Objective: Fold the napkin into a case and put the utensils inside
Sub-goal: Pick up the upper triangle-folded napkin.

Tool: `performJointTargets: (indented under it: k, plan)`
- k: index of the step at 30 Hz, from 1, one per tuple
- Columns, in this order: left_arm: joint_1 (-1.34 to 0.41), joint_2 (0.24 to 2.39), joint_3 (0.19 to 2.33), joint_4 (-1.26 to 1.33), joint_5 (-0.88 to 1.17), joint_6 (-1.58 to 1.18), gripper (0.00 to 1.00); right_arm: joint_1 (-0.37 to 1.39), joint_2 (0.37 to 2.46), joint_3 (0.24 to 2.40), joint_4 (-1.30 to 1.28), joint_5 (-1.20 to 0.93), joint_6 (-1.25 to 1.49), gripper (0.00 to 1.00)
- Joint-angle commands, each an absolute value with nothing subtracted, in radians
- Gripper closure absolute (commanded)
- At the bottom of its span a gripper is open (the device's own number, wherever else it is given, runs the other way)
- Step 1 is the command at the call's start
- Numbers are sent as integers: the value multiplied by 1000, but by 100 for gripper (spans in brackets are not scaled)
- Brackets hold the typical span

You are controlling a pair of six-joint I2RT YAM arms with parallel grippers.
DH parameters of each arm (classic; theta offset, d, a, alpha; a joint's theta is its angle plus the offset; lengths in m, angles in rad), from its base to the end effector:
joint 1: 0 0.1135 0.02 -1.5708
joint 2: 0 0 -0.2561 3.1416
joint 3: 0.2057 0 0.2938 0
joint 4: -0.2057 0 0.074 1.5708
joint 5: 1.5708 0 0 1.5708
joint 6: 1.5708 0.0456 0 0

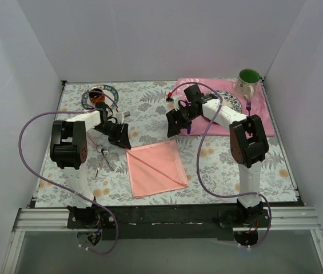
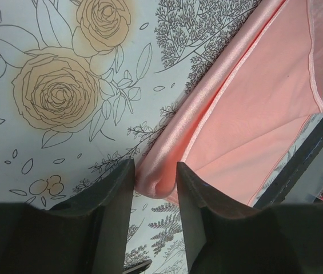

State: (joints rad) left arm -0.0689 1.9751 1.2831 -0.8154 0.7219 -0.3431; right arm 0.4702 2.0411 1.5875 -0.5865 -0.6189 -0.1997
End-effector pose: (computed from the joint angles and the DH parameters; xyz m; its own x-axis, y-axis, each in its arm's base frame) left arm 0.3843 -0.0567 0.1036 -0.9690 -0.1862 0.1622 -0.2469 0.7255 -0.6424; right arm 0.4134 0.2397 0.1739 -0.6285 -0.5006 -0.5953 -0.7708 0.5038 0.3900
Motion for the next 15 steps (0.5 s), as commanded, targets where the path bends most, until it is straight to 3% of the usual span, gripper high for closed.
performJointTargets:
  k: [1,6,15]
  plan:
    - [-72,1991,1312,-824,718,-313,68,465,2118,1680,-670,-617,-291,10]
    - [-72,2005,1322,-833,716,-301,71,465,2167,1727,-683,-627,-344,5]
    - [-72,2009,1327,-834,706,-298,67,466,2204,1750,-695,-649,-362,9]
